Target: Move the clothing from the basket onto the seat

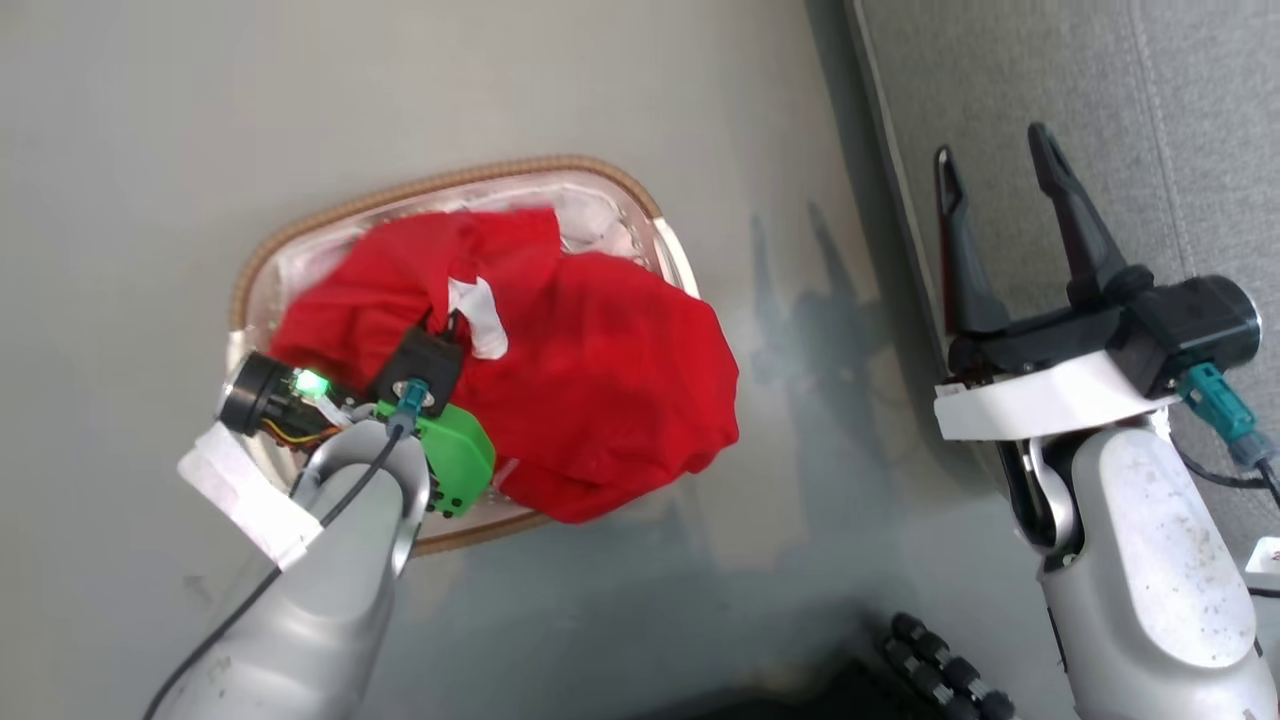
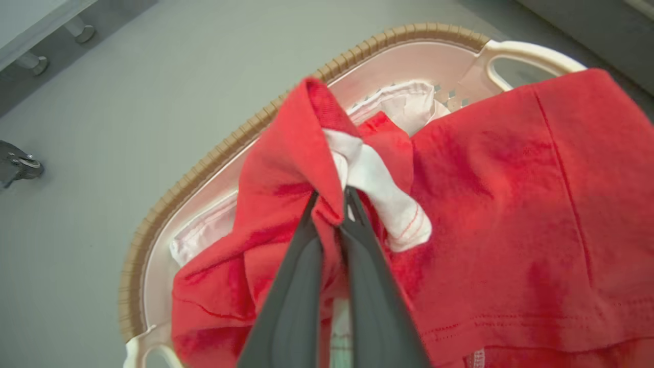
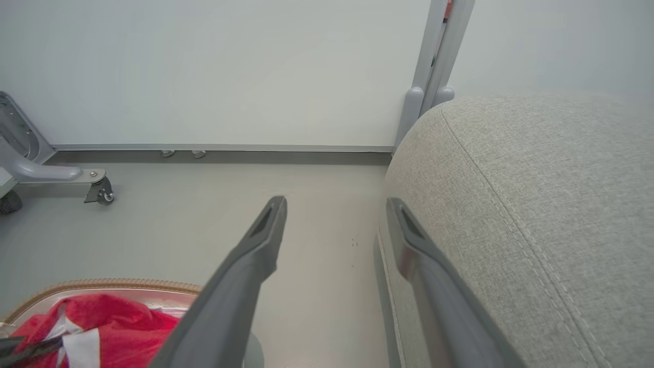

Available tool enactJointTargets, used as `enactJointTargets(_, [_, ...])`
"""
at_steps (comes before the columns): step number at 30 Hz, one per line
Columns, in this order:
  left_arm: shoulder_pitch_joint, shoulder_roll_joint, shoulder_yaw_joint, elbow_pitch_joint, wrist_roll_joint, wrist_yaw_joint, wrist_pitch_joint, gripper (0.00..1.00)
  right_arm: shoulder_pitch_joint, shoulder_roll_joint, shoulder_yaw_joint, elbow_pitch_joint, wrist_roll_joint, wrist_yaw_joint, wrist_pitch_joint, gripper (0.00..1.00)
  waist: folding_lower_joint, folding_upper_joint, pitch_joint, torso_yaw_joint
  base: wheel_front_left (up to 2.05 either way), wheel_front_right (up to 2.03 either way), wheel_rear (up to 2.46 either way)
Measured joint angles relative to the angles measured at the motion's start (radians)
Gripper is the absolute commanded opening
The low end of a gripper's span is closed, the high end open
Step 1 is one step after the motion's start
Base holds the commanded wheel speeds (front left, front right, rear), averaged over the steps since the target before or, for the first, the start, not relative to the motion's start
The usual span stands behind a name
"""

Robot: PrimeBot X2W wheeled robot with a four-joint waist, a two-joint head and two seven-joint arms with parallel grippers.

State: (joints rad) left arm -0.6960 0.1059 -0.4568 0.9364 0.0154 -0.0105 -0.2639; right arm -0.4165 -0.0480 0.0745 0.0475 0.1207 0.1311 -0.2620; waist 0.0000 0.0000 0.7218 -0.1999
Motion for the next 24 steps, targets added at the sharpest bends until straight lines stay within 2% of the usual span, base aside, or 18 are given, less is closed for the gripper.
enactJointTargets(10, [0.106, 0.014, -0.035, -0.218, -0.026, -0.059, 0.0, 0.0, 0.104, 0.0, -0.029, 0.047, -0.05, 0.0, 0.0, 1.0, 0.0, 0.0, -0.183, 0.063, 0.0, 0.0, 0.0])
enactJointTargets(19, [0.111, 0.079, -0.097, -0.351, -0.026, -0.104, 0.0, 0.0, 0.201, 0.0, -0.026, 0.083, -0.067, 0.0, 0.0, 1.0, 0.0, 0.0, -0.368, 0.111, 0.0, 0.0, 0.0])
enactJointTargets(24, [0.066, 0.114, -0.155, -0.407, -0.041, -0.114, 0.018, 0.0, 0.227, 0.0, -0.008, 0.097, -0.069, 0.0, 0.0, 1.0, -0.0001, 0.0, -0.468, 0.132, 0.0, 0.0, 0.0])
